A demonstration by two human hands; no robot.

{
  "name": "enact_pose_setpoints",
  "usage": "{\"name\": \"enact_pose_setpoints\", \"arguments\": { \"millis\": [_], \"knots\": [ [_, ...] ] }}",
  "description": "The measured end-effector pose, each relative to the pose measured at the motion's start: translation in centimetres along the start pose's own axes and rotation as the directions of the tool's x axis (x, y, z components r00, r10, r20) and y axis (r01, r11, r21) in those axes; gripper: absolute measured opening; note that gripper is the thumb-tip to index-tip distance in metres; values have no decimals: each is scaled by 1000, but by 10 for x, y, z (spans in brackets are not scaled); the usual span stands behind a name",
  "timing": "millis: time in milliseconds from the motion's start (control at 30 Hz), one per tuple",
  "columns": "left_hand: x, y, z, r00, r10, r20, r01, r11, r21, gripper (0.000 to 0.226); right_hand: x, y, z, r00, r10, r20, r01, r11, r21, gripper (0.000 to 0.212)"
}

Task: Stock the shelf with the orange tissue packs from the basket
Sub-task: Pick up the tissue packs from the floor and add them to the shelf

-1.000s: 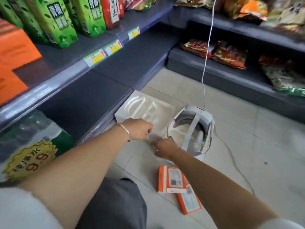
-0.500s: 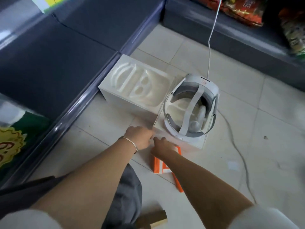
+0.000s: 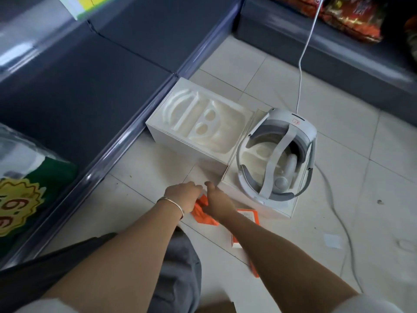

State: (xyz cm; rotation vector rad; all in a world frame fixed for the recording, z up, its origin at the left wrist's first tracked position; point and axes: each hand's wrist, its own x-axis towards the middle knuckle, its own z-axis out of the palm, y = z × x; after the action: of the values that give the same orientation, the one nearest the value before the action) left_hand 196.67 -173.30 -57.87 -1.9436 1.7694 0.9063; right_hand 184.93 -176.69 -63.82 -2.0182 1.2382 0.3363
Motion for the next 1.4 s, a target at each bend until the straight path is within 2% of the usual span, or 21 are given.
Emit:
{"name": "enact_pose_setpoints", "arguments": {
  "millis": [133, 233, 300, 400, 500, 567, 633, 733, 833, 900, 1000, 1133, 1200, 1300, 1400],
  "knots": [
    [-3, -14, -9, 988, -83, -130, 75, 995, -62, 37, 3, -22, -22, 993, -101, -63, 113, 967, 229, 58],
    [-2, -25, -19, 970, -145, -195, 126, 986, -108, 38, 5, -30, -32, 983, -149, -105, 173, 944, 280, 73],
    [-2, -31, -24, 970, -161, -180, 141, 983, -120, 31, 8, -35, -36, 982, -172, -83, 188, 947, 259, 82],
    [-4, -37, -28, 977, -168, -130, 141, 971, -195, 33, 14, -35, -35, 984, -177, -6, 175, 971, 163, 79],
    [-6, -38, -32, 979, -157, -130, 118, 956, -268, 33, 17, -22, -29, 996, -39, 85, 40, 999, -8, 65],
    [-8, -35, -34, 983, -139, -122, 102, 958, -268, 33, 16, -16, -28, 994, 44, 99, -40, 998, -41, 53],
    [-9, -30, -33, 979, -156, -128, 134, 977, -165, 35, 15, -13, -27, 996, 44, 81, -42, 999, -34, 48],
    [-9, -14, -31, 978, -147, -148, 170, 973, 158, 42, 10, -15, -28, 998, -45, 39, 44, 999, 17, 52],
    [-9, 6, -28, 983, -115, -143, 146, 963, 227, 43, 5, -14, -32, 992, -123, 17, 122, 991, 57, 49],
    [-10, 15, -23, 985, -129, -115, 152, 963, 222, 42, 2, -5, -33, 990, -119, 72, 116, 992, 41, 57],
    [-10, 25, -15, 990, -113, -84, 132, 956, 262, 42, -6, 24, -30, 984, -16, 178, 22, 999, -33, 73],
    [-5, 39, -5, 997, -48, -60, 63, 963, 263, 44, -14, 68, -15, 948, 162, 273, -101, 970, -223, 55],
    [-1, 42, -3, 998, -22, -51, 34, 968, 247, 46, -14, 82, -4, 936, 213, 279, -134, 951, -278, 58],
    [4, 40, -3, 999, -19, -39, 27, 973, 230, 48, -13, 95, 10, 908, 354, 224, -313, 929, -198, 74],
    [9, 38, -3, 999, -24, -38, 32, 975, 218, 48, -17, 95, 22, 844, 508, 172, -500, 861, -86, 115]
  ]
}}
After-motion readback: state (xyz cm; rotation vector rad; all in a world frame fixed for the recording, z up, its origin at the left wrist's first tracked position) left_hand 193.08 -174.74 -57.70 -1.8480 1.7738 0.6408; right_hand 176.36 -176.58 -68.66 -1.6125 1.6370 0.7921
